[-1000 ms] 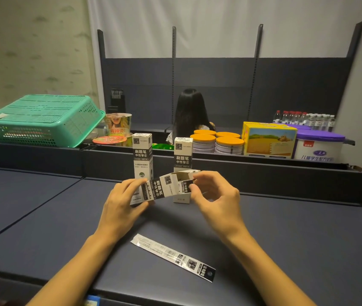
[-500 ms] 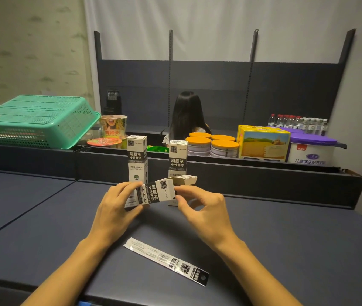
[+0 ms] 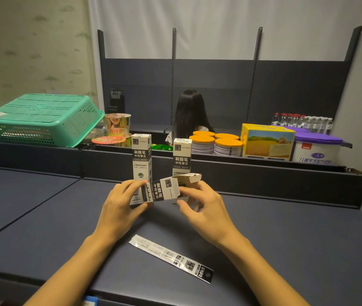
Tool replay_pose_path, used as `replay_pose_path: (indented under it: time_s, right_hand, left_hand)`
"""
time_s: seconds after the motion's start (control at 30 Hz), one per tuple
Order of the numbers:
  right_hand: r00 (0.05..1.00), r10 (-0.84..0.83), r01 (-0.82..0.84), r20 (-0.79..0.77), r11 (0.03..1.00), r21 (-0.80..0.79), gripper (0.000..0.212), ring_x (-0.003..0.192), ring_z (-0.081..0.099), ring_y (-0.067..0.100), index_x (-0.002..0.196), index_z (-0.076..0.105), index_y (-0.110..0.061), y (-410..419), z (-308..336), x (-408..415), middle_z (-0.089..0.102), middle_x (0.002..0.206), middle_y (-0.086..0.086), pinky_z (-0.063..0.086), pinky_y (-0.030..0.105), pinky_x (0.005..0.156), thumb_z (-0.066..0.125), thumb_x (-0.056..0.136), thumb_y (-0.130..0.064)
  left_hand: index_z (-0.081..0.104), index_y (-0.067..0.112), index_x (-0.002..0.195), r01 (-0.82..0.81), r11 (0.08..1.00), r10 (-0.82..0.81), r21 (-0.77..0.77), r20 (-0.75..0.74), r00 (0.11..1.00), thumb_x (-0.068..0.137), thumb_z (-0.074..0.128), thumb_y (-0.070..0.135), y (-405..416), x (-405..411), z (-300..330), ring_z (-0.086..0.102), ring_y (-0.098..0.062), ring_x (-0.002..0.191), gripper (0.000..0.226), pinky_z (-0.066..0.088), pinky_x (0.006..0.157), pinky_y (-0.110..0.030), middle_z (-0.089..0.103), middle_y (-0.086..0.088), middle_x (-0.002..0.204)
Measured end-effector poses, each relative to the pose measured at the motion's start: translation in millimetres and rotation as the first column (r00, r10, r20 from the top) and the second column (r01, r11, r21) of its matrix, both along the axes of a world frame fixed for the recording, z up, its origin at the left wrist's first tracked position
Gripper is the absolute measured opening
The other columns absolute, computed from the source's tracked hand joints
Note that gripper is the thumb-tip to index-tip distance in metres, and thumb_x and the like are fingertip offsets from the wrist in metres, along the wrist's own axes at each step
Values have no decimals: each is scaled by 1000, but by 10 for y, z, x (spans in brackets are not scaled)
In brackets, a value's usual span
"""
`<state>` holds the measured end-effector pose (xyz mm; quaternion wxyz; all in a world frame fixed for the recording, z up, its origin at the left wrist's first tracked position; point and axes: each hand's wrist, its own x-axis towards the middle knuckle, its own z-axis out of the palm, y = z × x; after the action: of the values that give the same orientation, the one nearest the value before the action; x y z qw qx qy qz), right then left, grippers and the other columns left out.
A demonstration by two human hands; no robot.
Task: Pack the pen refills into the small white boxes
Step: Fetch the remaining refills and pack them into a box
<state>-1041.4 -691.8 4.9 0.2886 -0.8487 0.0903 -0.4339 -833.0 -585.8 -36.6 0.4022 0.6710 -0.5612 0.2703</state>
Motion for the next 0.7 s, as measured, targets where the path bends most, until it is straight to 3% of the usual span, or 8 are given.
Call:
replay_pose_path:
  time_s: [0.2, 0.3, 0.4, 0.47, 0.6, 0.7]
  right_hand:
    - [998, -34, 31, 61, 998, 56, 12, 74, 60, 6, 92, 72, -20, -30, 86, -74, 67, 86, -8, 44, 11, 61, 71, 84, -10]
    - [979, 51, -14, -198, 982, 186, 2, 74, 63, 4, 85, 73, -20, -67, 164, -174, 69, 77, -10, 49, 15, 64, 73, 84, -22]
    - [820, 178, -55, -544, 970, 235, 17, 72, 64, 6, 85, 75, -20, -122, 185, -259, 72, 77, -6, 53, 20, 68, 76, 80, -36]
    - [694, 220, -97, -686, 972, 213, 25, 63, 57, 1, 84, 74, -17, -115, 188, -297, 68, 69, -9, 47, 18, 62, 78, 77, -40]
    - [495, 172, -82, -852, 985, 152, 40, 54, 47, 0, 89, 70, -16, -64, 209, -331, 56, 60, -14, 36, 16, 55, 84, 67, -46]
    - [417, 147, -82, -897, 989, 124, 37, 60, 53, 4, 88, 70, -19, -50, 193, -321, 65, 71, -8, 43, 21, 61, 84, 67, -46]
  left_hand:
    - [57, 14, 125, -2, 1000, 2, -6, -6, 1000, 66, 84, 6, 10, 0, 15, 51, -21, 105, 65, 50, 87, -43, 60, -7, 118]
    - [57, 13, 125, -4, 1000, 4, -6, -1, 1000, 68, 83, 8, 15, -14, 23, 52, -24, 104, 64, 49, 87, -42, 60, -9, 119]
    - [56, 12, 125, -4, 1000, 4, -2, 2, 1000, 69, 83, 10, 11, -11, 24, 54, -27, 104, 63, 49, 86, -41, 60, -11, 119]
    - [56, 12, 126, -4, 1000, 4, -2, 4, 1000, 69, 83, 10, 8, -6, 18, 54, -27, 104, 63, 49, 86, -41, 59, -11, 119]
    - [56, 14, 126, -7, 1000, 7, -7, 8, 1000, 69, 83, 9, 1, 8, 12, 54, -26, 104, 64, 49, 87, -41, 59, -10, 119]
    - [55, 15, 126, 0, 1000, 0, -14, 4, 1000, 69, 83, 9, 0, 18, 8, 54, -26, 105, 64, 49, 88, -42, 59, -9, 120]
